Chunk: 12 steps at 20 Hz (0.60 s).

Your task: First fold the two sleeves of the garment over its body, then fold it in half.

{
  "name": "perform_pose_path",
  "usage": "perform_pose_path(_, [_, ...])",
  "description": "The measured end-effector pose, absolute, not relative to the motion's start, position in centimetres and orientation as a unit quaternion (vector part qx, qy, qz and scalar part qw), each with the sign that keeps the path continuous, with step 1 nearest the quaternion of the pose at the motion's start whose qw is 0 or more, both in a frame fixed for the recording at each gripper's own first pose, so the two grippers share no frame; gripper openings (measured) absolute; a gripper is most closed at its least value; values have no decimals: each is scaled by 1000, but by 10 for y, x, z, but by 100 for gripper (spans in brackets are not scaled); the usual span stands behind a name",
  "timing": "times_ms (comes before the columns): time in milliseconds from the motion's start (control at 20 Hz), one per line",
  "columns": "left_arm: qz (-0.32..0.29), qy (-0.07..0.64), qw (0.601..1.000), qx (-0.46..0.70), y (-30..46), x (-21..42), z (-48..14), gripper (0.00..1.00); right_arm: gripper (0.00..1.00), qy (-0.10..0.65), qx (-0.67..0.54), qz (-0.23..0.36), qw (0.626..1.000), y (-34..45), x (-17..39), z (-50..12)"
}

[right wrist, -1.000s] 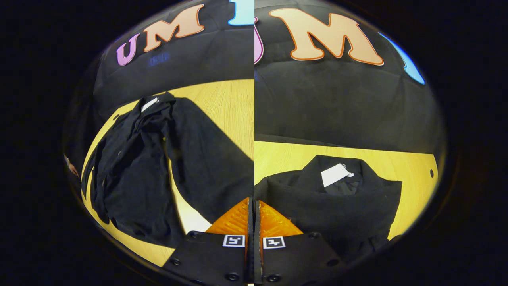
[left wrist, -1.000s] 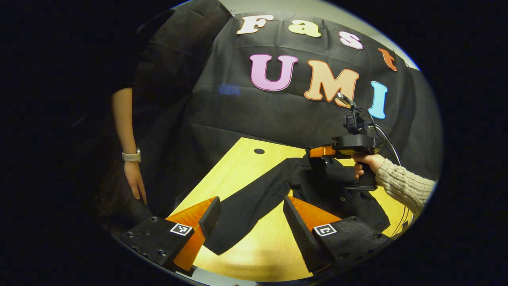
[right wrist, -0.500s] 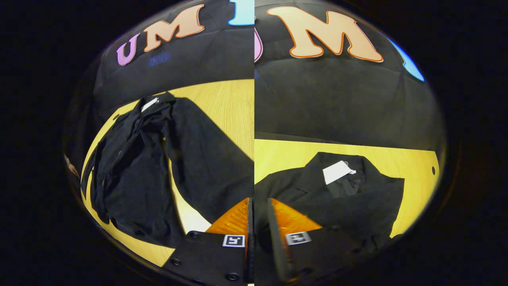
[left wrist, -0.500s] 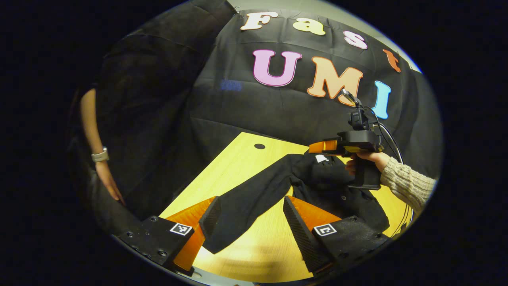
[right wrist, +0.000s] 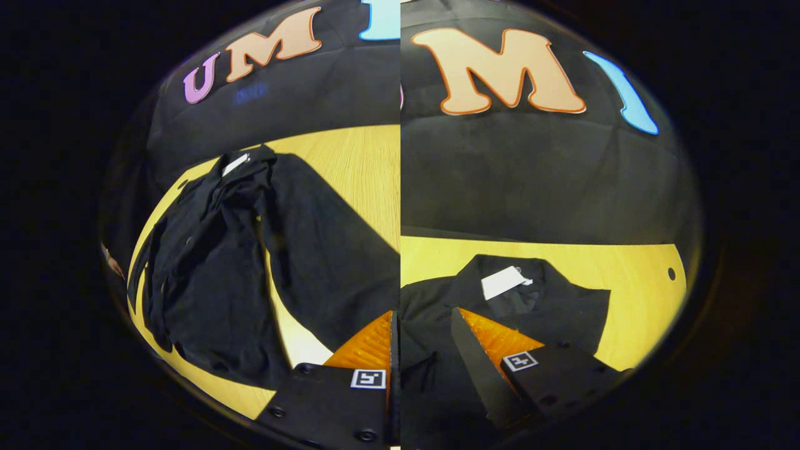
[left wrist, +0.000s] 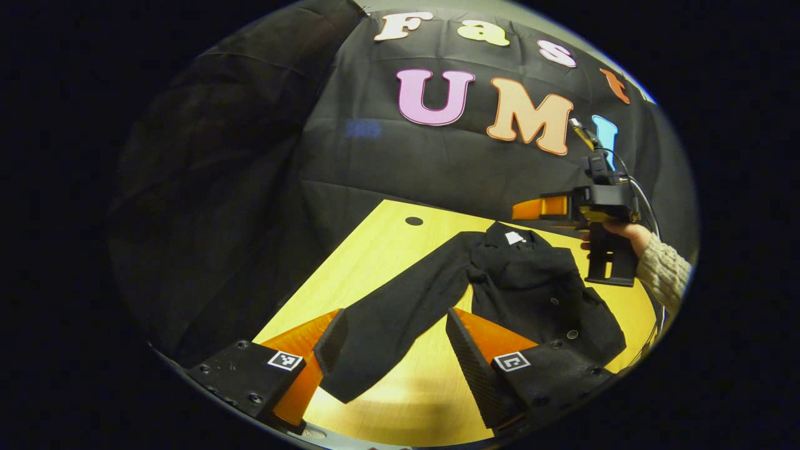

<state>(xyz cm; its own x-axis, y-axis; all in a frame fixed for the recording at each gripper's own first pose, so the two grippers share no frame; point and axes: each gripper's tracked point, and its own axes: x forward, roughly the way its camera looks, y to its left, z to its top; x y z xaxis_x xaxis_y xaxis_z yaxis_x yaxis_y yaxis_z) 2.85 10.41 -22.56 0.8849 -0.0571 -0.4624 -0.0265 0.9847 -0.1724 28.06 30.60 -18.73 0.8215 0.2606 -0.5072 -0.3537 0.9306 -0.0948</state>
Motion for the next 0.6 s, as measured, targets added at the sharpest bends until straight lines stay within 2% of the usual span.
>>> perform_pose_path(250, [12,260,963,-73,116,32,-250,95,53,212,-77,162,961,284,269,-136])
perform_pose_path(600, [33,292,954,-60,134,27,-287,95,52,151,-99,125,976,226,251,-71])
